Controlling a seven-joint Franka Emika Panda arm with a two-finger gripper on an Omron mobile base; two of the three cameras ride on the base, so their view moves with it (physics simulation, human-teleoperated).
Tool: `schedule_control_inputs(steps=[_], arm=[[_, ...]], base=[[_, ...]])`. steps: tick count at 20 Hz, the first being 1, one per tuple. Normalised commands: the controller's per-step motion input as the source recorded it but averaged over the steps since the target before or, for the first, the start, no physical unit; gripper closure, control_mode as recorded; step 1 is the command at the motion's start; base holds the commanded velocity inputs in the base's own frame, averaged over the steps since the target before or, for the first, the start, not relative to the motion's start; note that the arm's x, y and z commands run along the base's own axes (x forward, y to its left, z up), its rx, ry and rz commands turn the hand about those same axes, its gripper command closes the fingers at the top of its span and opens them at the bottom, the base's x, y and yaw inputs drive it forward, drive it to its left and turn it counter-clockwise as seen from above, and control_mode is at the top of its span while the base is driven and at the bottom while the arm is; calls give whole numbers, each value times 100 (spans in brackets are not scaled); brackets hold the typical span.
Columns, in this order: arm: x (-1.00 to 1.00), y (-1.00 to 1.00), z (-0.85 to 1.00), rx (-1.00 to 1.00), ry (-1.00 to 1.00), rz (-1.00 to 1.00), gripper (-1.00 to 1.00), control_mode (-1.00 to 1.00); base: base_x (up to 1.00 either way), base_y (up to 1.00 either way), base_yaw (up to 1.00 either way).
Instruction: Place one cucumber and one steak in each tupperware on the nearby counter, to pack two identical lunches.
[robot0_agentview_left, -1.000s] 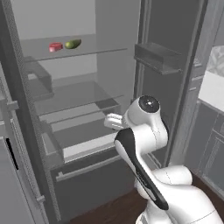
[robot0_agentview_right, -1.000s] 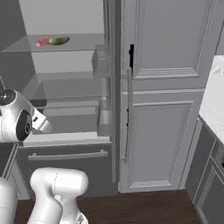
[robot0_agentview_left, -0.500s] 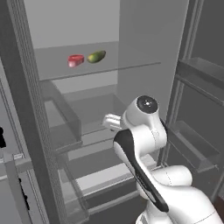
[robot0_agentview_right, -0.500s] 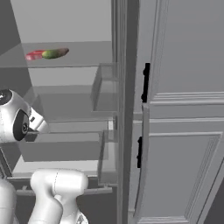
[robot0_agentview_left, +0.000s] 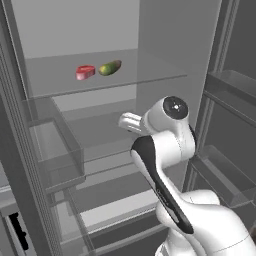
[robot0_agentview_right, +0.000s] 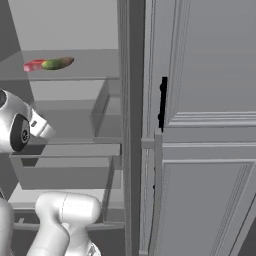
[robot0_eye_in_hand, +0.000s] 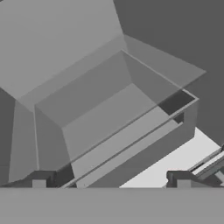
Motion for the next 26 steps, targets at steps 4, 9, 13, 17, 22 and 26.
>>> schedule_control_inputs(steps=[4,9,13,17,22,26], arm=[[-39,-5,100,-3,-17,-12,-100,-100],[-88,-10,100,-2,-25,-1,-100,-100],[-95,0,100,0,-25,3,-100,-100],[-17,0,100,0,-7,9,-100,-100],[33,-3,75,-2,29,23,-100,-100],[17,2,-8,-11,18,15,-100,-100]], base=[[0,0,0],[0,0,0],[0,0,0],[0,0,0],[0,0,0],[0,0,0]])
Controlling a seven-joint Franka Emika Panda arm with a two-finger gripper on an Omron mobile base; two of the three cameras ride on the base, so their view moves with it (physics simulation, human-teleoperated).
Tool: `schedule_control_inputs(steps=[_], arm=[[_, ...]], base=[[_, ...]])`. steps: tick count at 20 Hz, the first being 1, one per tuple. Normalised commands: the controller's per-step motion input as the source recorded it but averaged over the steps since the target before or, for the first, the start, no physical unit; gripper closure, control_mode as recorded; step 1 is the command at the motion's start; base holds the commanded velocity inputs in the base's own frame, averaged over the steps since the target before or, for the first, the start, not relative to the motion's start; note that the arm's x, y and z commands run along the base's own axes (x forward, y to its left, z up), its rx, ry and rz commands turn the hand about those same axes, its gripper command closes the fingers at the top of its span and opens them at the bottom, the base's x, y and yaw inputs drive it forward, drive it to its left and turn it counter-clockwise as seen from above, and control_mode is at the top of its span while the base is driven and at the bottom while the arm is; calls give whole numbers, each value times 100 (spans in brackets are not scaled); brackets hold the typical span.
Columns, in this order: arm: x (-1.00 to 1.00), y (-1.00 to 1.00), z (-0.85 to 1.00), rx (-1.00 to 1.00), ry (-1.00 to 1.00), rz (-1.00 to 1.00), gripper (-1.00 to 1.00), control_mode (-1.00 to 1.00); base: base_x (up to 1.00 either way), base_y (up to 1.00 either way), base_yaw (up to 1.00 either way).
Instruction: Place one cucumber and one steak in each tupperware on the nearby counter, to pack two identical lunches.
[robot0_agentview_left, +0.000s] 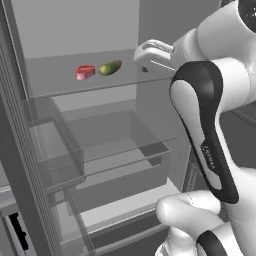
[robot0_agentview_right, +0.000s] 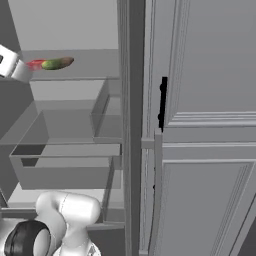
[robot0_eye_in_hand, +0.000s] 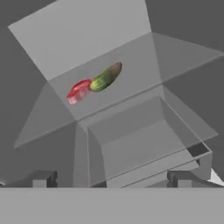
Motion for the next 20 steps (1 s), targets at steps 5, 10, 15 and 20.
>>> schedule_control_inputs(steps=[5,10,15,20], arm=[[83,0,-40,-19,-2,0,-100,-100],[100,-3,-1,-4,2,0,-100,-100],[100,1,-17,-3,4,0,-100,-100],[100,22,-7,-4,16,0,-100,-100]], base=[[0,0,0],[0,0,0],[0,0,0],[0,0,0]])
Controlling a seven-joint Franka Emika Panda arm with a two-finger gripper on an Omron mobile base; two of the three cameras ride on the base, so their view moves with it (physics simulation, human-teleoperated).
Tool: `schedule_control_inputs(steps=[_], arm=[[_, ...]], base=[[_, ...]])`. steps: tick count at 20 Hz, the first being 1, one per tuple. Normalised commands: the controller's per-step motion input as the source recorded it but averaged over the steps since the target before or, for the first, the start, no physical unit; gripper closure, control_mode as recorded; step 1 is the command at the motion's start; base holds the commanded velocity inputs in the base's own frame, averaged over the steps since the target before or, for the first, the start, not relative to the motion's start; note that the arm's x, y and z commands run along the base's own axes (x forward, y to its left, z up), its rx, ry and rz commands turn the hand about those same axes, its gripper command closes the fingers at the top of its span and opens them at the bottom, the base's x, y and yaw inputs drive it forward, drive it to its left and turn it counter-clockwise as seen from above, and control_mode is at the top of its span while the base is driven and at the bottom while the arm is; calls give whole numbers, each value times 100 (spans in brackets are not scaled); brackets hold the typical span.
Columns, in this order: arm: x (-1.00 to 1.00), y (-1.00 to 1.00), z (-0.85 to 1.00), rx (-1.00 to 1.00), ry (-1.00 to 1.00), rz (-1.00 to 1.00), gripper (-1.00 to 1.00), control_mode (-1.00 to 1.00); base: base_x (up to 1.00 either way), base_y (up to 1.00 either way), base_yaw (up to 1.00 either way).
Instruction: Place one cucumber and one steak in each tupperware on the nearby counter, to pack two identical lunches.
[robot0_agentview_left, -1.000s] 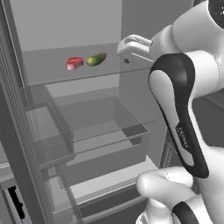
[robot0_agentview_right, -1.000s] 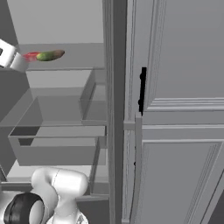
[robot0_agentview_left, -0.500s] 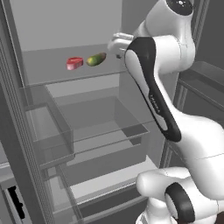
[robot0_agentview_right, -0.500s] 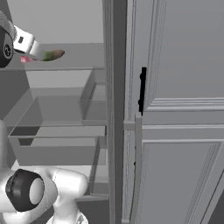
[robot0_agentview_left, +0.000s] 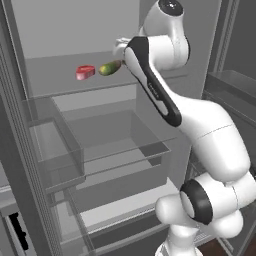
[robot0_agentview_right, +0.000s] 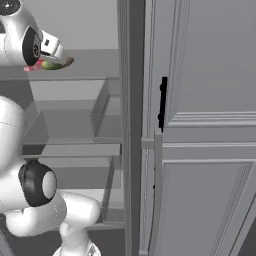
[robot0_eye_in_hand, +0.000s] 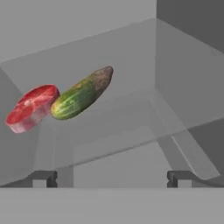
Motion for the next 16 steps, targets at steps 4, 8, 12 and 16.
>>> schedule_control_inputs(steps=[4,8,12,16], arm=[[100,41,-19,-7,22,0,-100,-100],[100,34,-11,-5,18,0,-100,-100],[88,28,-25,-7,7,0,-100,-100],[71,33,-18,-1,-2,0,-100,-100]], base=[[0,0,0],[0,0,0],[0,0,0],[0,0,0]])
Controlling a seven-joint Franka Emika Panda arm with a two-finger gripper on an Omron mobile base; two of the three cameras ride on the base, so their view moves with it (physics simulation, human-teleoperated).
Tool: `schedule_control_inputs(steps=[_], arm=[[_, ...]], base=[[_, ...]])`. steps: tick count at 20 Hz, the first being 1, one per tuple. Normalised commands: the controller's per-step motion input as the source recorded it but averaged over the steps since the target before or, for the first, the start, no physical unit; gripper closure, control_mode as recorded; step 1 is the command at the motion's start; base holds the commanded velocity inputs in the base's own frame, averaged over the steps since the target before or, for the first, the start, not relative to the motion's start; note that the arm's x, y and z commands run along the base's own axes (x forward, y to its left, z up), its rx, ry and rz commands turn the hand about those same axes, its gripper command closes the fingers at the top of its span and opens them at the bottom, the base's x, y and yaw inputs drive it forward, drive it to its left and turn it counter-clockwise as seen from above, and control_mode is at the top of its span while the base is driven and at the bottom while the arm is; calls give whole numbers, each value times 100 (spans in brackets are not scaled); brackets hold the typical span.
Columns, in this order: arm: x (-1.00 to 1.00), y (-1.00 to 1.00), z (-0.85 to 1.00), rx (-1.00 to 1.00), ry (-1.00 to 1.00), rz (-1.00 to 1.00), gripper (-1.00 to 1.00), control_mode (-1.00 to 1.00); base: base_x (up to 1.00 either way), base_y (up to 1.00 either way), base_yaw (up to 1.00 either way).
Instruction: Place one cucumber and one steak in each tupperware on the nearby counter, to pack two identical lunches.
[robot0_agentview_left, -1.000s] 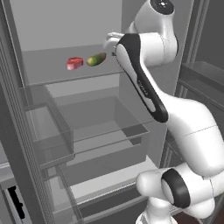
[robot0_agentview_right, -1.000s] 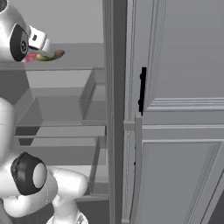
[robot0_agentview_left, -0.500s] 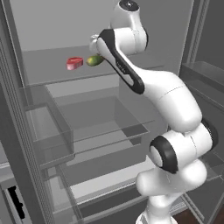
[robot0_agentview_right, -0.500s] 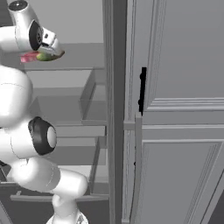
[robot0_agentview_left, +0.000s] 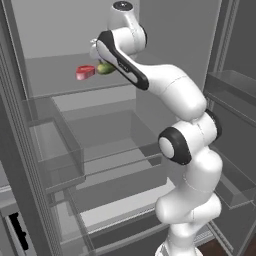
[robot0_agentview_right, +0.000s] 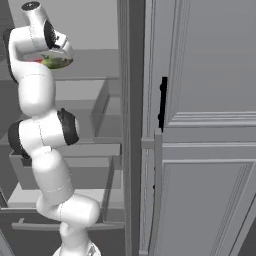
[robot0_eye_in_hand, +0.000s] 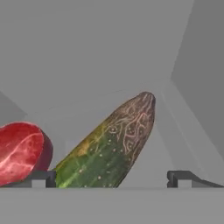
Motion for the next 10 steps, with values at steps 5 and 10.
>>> schedule_control_inputs(steps=[5,10], arm=[[40,22,-28,0,-13,-2,-100,-100],[-40,-8,-70,0,-19,-3,-100,-100]], base=[[0,0,0],[0,0,0]])
